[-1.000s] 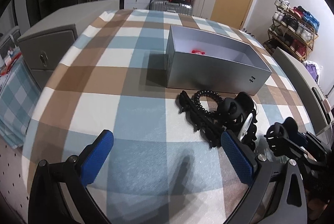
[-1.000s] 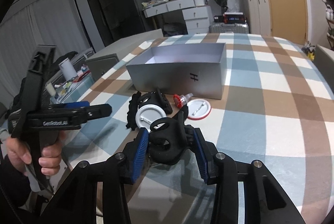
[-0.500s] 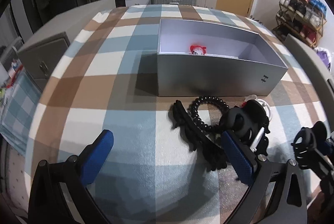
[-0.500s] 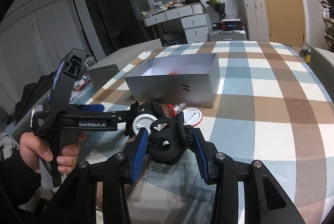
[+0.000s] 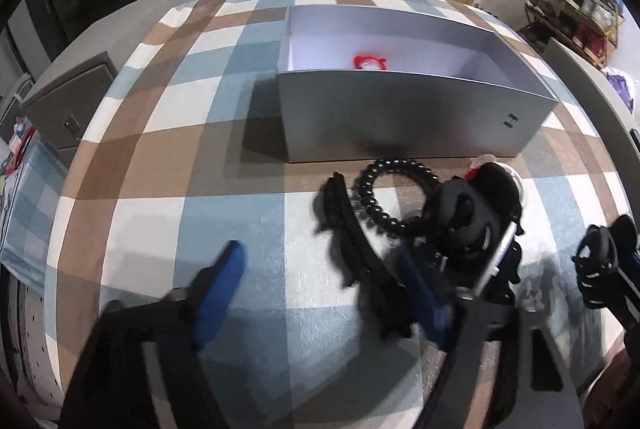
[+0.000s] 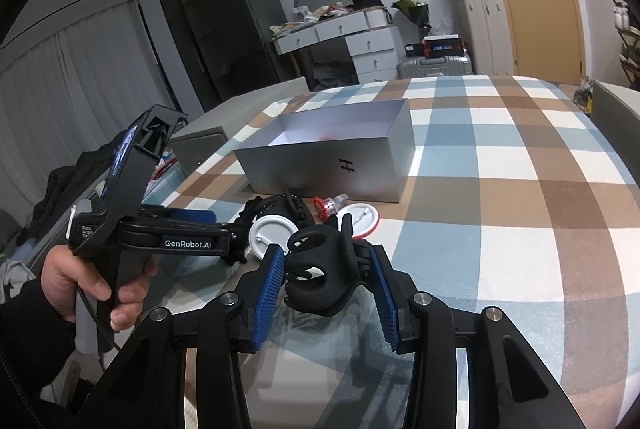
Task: Organize jewelry
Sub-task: 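Grasp a black claw clip with the right tool while the left tool grasps another black clip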
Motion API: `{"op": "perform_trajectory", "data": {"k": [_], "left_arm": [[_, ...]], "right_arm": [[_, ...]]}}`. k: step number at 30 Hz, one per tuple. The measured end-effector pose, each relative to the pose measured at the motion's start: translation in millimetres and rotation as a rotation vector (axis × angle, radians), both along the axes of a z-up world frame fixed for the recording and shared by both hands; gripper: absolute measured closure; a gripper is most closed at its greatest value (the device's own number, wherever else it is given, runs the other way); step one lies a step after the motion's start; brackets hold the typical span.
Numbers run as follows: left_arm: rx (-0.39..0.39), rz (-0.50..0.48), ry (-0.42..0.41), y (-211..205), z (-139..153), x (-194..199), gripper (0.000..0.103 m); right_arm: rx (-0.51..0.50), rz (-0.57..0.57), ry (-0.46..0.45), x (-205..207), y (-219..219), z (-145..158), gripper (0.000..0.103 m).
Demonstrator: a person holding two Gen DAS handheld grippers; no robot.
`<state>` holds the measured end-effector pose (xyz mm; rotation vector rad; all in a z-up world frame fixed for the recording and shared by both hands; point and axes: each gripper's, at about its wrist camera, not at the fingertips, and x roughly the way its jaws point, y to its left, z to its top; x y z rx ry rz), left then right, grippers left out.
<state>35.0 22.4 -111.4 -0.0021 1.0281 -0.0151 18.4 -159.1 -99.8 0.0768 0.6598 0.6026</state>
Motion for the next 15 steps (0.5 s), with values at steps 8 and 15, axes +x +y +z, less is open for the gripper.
{"op": "perform_trajectory", "data": {"k": [8, 15], "left_arm": [[-0.046, -0.051, 0.004, 3, 6, -6, 0.088], [-0.076, -0.058, -0.036, 10, 17, -19, 0.088]], "right_arm": [[-0.007, 0.012, -0.026, -5, 6, 9, 0.061], [-0.03, 0.033, -0.079, -10, 17, 23, 0.061]]}}
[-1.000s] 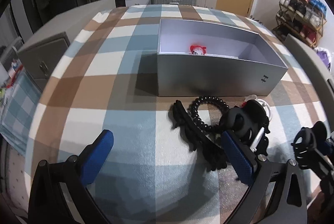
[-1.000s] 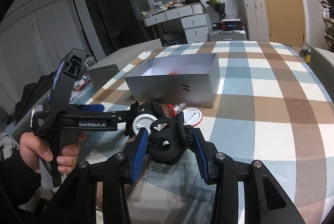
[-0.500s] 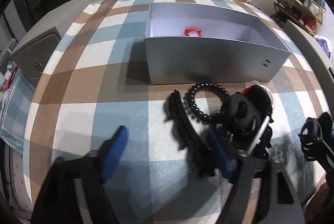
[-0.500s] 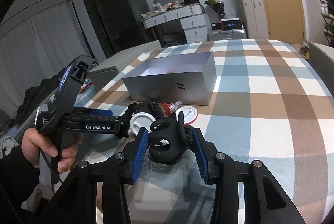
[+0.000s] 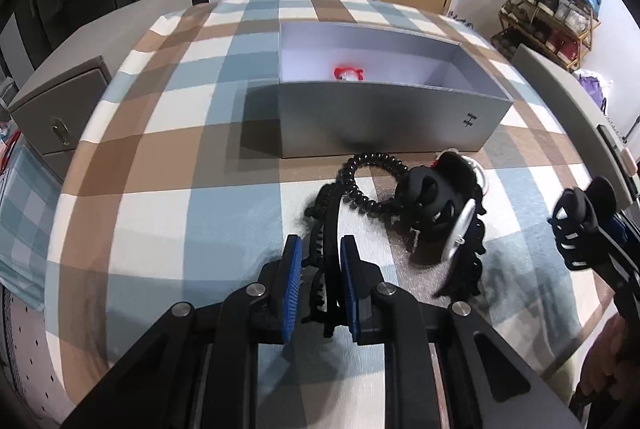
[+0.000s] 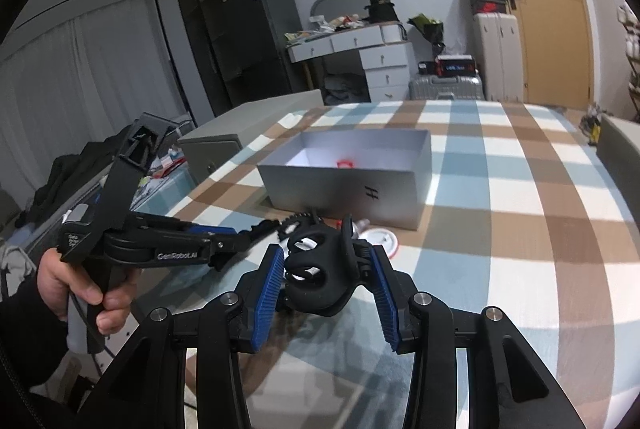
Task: Organize jewelry
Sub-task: 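Grasp a black claw clip with the right tool while the left tool grasps another black clip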
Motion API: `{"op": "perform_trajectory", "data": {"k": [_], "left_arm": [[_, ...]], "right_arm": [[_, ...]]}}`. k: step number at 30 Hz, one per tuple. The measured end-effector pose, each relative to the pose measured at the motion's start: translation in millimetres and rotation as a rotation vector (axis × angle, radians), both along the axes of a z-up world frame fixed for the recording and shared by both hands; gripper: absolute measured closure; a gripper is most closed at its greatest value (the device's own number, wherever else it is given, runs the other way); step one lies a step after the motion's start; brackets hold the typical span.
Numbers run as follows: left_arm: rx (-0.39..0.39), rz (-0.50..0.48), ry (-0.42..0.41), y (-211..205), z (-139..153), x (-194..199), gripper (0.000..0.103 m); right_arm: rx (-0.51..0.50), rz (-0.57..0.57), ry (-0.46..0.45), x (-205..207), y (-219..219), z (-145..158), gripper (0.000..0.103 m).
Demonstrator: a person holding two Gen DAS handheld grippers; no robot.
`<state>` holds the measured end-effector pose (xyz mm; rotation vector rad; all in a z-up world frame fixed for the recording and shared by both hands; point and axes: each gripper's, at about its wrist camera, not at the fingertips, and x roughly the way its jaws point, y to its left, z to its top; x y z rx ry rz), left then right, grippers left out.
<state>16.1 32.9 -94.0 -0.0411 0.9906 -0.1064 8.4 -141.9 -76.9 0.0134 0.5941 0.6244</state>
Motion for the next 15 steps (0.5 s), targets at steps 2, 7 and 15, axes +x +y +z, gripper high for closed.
{"op": "perform_trajectory", "data": {"k": [2, 7, 15], "left_arm": [[-0.002, 0.007, -0.024, 3, 6, -4, 0.089], [-0.022, 0.013, -0.079, 12, 19, -9, 0.094], [-0.094, 0.0, -0.083, 25, 18, -6, 0.095]], "right_arm": [[-0.007, 0.009, -0.005, 2, 5, 4, 0.061], [-0.004, 0.038, -0.021, 9, 17, 15, 0.061], [-0.015, 0.059, -0.049, 14, 35, 27, 0.061]]}}
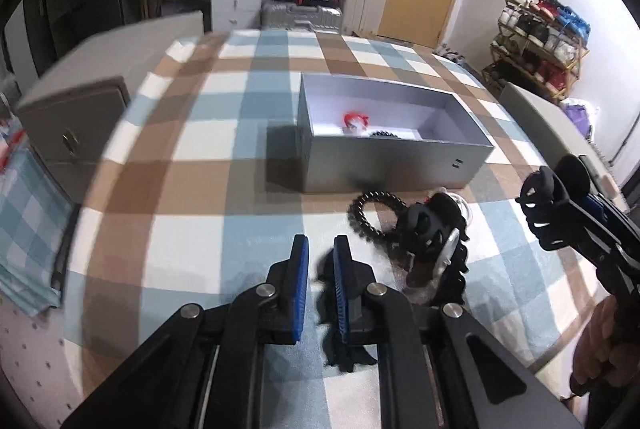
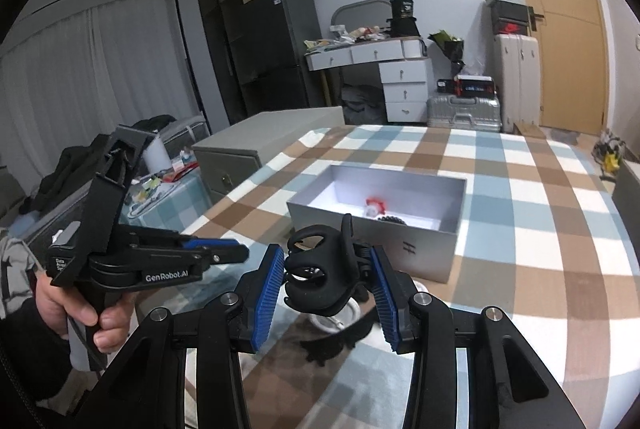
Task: Organize jewelry
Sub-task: 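Grasp a black claw clip with the right tool while the left tool grasps another black clip, then carry both black clips into the grey box and open both tools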
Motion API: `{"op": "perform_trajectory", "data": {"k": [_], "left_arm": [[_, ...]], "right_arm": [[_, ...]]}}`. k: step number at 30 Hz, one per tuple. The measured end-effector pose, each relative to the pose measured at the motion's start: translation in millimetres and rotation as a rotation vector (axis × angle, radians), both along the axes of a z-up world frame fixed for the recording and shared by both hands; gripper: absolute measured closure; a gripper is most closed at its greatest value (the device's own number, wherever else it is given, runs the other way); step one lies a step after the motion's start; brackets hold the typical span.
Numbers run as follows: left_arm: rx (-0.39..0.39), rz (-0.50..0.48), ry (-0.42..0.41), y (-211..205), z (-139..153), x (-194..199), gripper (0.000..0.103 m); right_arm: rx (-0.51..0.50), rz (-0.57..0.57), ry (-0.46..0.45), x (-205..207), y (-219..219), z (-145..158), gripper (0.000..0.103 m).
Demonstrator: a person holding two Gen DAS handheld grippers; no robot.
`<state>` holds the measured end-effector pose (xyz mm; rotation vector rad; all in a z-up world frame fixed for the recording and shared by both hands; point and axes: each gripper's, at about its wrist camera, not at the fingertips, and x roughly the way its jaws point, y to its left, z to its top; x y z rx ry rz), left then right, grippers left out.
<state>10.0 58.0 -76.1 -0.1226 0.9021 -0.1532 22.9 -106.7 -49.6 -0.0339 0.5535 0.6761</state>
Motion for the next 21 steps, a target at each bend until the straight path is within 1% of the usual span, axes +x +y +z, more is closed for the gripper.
{"op": "perform_trajectory", "data": {"k": [2, 4, 5, 6, 8, 11, 14, 15, 17, 18, 19, 21], "left_arm": [[-0.03, -0.002, 0.046, 2, -8, 2, 0.088], [-0.033, -0.03, 0.087, -3, -16, 4, 0.067], [-0.023, -0.034, 0.093, -5, -19, 4, 0.064], [-0.013, -0.037, 0.094, -7, -21, 4, 0.063], [0.001, -0.062, 0.107, -12, -26, 6, 0.063], [0.018, -0.062, 0.125, -14, -29, 5, 0.063], [0.067, -0.058, 0.132, -17, -31, 7, 0.066], [0.089, -0.063, 0.134, -19, -31, 6, 0.07], [0.131, -0.086, 0.133, -24, -31, 4, 0.081], [0.143, -0.096, 0.134, -26, -31, 3, 0.09], [0.158, -0.107, 0.134, -28, -31, 3, 0.092], [0.171, -0.128, 0.129, -31, -31, 2, 0.093]], "right_arm": [[-0.012, 0.003, -0.002, 0, 3, -1, 0.061], [-0.021, 0.005, 0.008, 3, 6, -4, 0.061], [-0.021, 0.003, 0.014, 3, 6, -5, 0.061], [-0.018, 0.002, 0.02, 5, 6, -6, 0.061], [-0.015, 0.0, 0.028, 6, 6, -9, 0.061], [-0.015, 0.003, 0.032, 6, 5, -10, 0.061], [-0.013, 0.0, 0.033, 8, 2, -11, 0.061], [-0.009, -0.003, 0.035, 10, 1, -11, 0.061], [-0.004, -0.008, 0.039, 11, -1, -13, 0.061], [-0.002, -0.01, 0.041, 12, -2, -14, 0.061], [0.0, -0.011, 0.044, 13, -3, -14, 0.061], [0.005, -0.016, 0.049, 15, -5, -16, 0.061]]}}
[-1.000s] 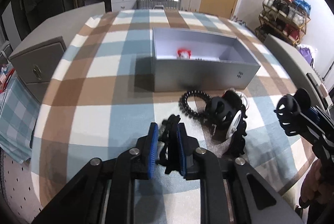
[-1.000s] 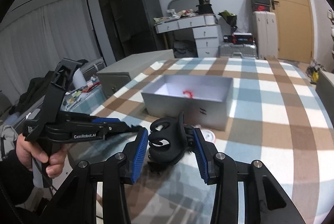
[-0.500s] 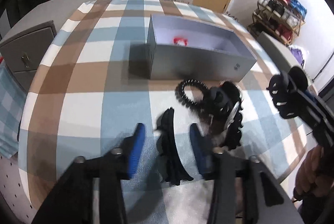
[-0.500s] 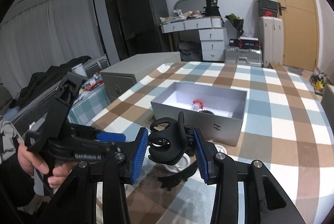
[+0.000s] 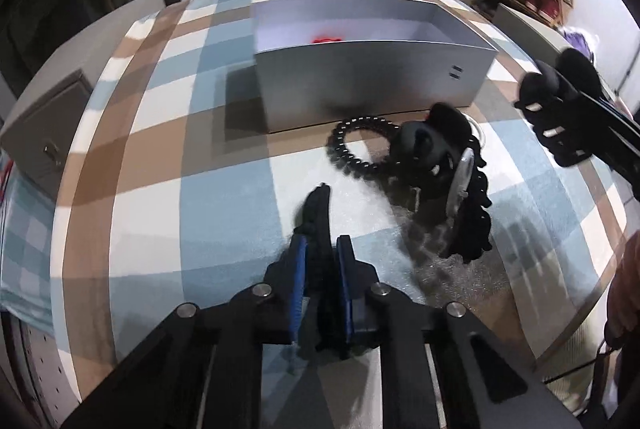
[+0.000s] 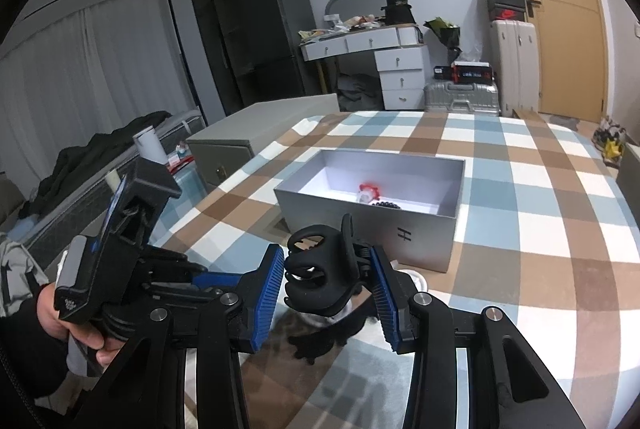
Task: Organize jewelry
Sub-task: 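Carry both black clips into the grey box and open both tools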
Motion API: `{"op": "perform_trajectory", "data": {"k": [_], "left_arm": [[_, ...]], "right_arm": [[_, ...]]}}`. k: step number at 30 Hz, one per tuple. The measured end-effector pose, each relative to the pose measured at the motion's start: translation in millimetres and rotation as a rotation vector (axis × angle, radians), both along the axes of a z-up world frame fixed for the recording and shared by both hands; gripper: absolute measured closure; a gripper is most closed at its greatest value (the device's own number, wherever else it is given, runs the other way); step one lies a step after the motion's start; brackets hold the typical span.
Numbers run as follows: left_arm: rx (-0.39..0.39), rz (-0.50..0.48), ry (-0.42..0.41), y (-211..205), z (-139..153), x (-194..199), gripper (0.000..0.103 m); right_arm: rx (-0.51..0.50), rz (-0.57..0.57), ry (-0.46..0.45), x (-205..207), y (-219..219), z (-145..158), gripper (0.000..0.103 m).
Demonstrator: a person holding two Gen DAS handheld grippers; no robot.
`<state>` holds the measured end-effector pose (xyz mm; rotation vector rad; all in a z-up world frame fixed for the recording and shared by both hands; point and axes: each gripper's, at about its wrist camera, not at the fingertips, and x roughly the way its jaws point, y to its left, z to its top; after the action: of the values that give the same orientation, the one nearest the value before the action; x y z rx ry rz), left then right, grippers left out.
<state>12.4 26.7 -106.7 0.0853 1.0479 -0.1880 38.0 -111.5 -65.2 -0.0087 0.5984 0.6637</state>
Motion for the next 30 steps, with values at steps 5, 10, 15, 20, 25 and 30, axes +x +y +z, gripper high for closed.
{"op": "perform_trajectory", "data": {"k": [5, 10, 15, 20, 25, 30], "left_arm": [[-0.013, 0.005, -0.029, 3, 9, 2, 0.093], [-0.051, -0.017, -0.074, 6, 37, 1, 0.093], [-0.109, -0.05, -0.145, 6, 70, 4, 0.093], [-0.156, -0.053, -0.215, 5, 90, 26, 0.093], [-0.202, -0.055, -0.235, 3, 93, 59, 0.093], [-0.232, -0.065, -0.229, -3, 89, 85, 0.093]], "right_arm": [[0.022, 0.002, 0.01, 8, -4, 0, 0.061], [0.051, 0.008, -0.005, 17, -6, 8, 0.061], [0.088, 0.011, -0.029, 30, -5, 21, 0.061], [0.106, 0.01, -0.037, 48, -3, 30, 0.061], [0.107, 0.009, -0.053, 66, 1, 36, 0.061], [0.111, 0.004, -0.054, 86, 3, 38, 0.061]]}}
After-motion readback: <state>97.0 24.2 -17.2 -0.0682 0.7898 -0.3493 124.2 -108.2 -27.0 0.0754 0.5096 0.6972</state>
